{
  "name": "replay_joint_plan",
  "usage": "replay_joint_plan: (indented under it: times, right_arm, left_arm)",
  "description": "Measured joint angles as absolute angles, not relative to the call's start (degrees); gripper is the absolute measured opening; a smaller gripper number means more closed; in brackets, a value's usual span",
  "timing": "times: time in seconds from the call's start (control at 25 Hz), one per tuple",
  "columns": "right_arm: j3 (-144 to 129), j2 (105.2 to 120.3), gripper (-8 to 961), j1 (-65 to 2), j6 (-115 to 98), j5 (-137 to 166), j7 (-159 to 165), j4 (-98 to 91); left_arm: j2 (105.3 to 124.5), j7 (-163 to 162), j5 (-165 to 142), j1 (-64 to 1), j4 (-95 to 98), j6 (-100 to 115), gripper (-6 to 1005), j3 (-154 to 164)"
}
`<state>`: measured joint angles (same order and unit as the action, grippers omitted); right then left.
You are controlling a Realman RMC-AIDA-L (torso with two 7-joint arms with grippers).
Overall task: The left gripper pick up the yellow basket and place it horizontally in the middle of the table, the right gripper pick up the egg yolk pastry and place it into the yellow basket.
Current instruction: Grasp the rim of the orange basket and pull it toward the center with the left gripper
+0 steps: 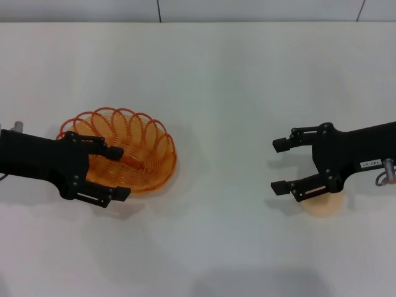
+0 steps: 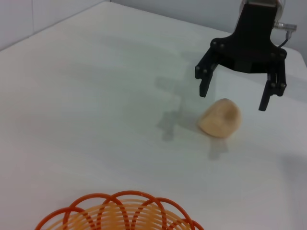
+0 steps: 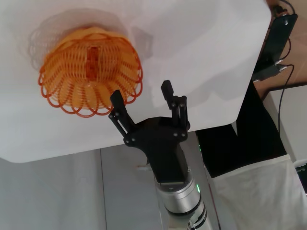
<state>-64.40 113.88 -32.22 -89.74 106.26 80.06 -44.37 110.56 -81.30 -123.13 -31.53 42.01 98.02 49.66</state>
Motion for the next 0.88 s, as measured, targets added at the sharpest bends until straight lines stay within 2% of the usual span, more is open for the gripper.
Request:
replay_joint_plan:
  times: [0.72,0.88]
  right_arm:
    - [-63.2,113.99,855,-32.0,-89.7,106.2,79.8,-44.4]
    - [-63.2,113.98,855,-31.8,-89.7,106.2,79.8,-44.5]
  left_arm:
    - [110.93,-81.8,-122.8,-31.5,42.8,98.0,864,49.8]
    - [112.39,-90.0,-123.2,-30.0,50.0,98.8,861,49.8]
